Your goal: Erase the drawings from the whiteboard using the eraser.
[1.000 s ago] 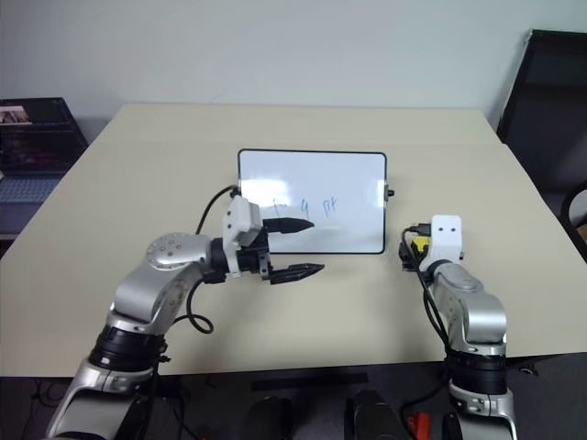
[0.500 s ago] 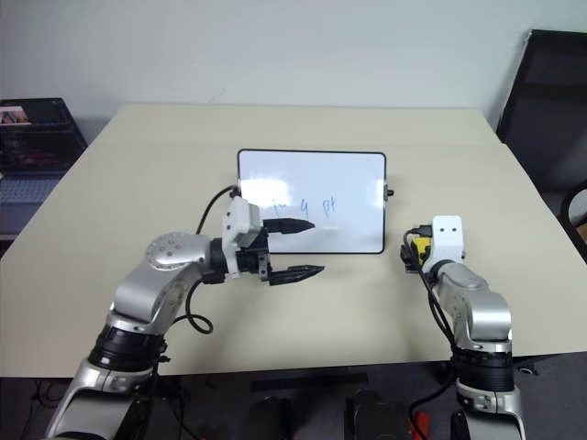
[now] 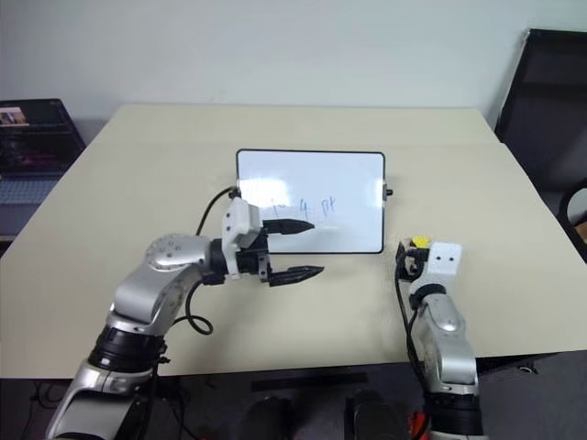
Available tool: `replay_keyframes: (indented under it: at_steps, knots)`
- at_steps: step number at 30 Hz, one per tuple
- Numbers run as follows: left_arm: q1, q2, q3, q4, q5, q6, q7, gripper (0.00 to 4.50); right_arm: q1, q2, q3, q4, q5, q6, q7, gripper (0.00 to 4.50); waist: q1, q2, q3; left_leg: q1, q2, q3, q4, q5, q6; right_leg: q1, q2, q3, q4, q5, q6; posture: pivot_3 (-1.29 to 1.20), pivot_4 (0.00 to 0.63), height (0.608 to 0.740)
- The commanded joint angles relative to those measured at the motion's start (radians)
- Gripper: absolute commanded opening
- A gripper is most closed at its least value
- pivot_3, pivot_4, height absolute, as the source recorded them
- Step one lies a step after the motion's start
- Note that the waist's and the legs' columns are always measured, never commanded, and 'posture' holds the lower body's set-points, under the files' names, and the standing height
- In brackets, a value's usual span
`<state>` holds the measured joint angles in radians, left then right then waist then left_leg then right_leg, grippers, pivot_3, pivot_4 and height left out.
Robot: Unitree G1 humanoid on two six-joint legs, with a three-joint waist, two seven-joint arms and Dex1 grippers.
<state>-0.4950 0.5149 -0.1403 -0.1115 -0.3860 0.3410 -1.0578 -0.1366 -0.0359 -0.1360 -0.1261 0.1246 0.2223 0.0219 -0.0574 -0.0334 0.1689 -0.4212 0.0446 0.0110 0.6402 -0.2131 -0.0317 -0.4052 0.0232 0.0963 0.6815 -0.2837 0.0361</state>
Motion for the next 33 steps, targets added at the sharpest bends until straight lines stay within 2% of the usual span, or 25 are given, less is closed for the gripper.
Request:
replay_keyframes:
  at_steps: [1, 5, 13, 14, 16, 20, 23, 33]
  knots:
    - [0.000, -0.002, 0.007, -0.024, -0.003, -0.012, 0.004, 4.50, -0.022, 0.002, -0.024, -0.015, 0.014, -0.121, 0.003, 4.12, 0.000, 0.000, 0.000, 0.000, 0.000, 0.000, 0.000, 0.000, 0.000, 0.000, 0.000, 0.000, 0.000, 0.000, 0.000, 0.00, 0.150, 0.740]
    - [-0.001, -0.002, 0.006, -0.025, -0.003, -0.010, 0.004, 4.50, -0.041, -0.008, -0.033, -0.004, 0.011, -0.160, -0.013, 3.23, 0.000, 0.000, 0.000, 0.000, 0.000, 0.000, 0.000, 0.000, 0.000, 0.000, 0.000, -0.001, 0.000, 0.000, -0.001, 0.00, 0.150, 0.740]
    - [-0.002, 0.000, 0.006, -0.026, -0.002, -0.008, 0.005, 4.50, -0.045, -0.009, -0.029, -0.007, 0.008, -0.169, -0.015, 0.22, 0.001, 0.000, 0.000, 0.000, 0.000, 0.000, 0.000, 0.000, 0.000, 0.000, 0.000, 0.000, 0.000, 0.001, -0.002, 0.00, 0.150, 0.740]
    - [-0.002, 0.000, 0.006, -0.027, -0.002, -0.008, 0.006, 4.50, -0.043, -0.013, -0.025, -0.013, 0.004, -0.155, -0.015, 0.02, 0.001, 0.000, 0.000, 0.000, 0.000, 0.000, 0.000, 0.000, 0.000, 0.000, 0.000, 0.000, 0.000, 0.001, -0.002, 0.00, 0.150, 0.740]
    - [-0.001, 0.000, 0.006, -0.028, -0.002, -0.007, 0.007, 4.50, -0.041, -0.021, -0.017, -0.027, -0.005, -0.131, -0.014, 0.02, 0.001, 0.000, 0.000, 0.000, 0.000, 0.000, 0.000, 0.000, 0.000, 0.000, 0.000, 0.000, 0.000, 0.001, -0.002, 0.00, 0.150, 0.740]
    - [0.007, 0.007, 0.010, -0.034, -0.001, -0.006, 0.009, 4.50, -0.031, -0.083, 0.034, -0.147, -0.025, 0.090, 0.014, 0.02, 0.001, 0.000, 0.000, 0.000, 0.000, 0.000, 0.000, 0.000, 0.000, 0.000, 0.000, 0.000, 0.000, 0.002, -0.003, 0.00, 0.150, 0.740]
    - [0.007, 0.007, 0.010, -0.035, 0.000, -0.005, 0.011, 4.50, -0.037, -0.088, 0.015, -0.198, 0.014, 0.231, 0.007, 0.63, 0.002, 0.000, 0.000, 0.000, 0.000, -0.001, 0.000, 0.000, 0.000, 0.000, 0.000, -0.001, 0.000, 0.001, -0.003, 0.00, 0.150, 0.740]
    - [-0.006, 0.007, 0.008, -0.023, 0.002, -0.009, 0.008, 4.50, -0.147, -0.125, -0.025, -0.227, 0.056, 0.545, -0.013, 4.16, 0.002, 0.000, 0.000, 0.000, 0.000, -0.001, 0.000, 0.000, 0.000, 0.000, 0.000, -0.001, 0.000, 0.001, -0.003, 0.00, 0.150, 0.740]
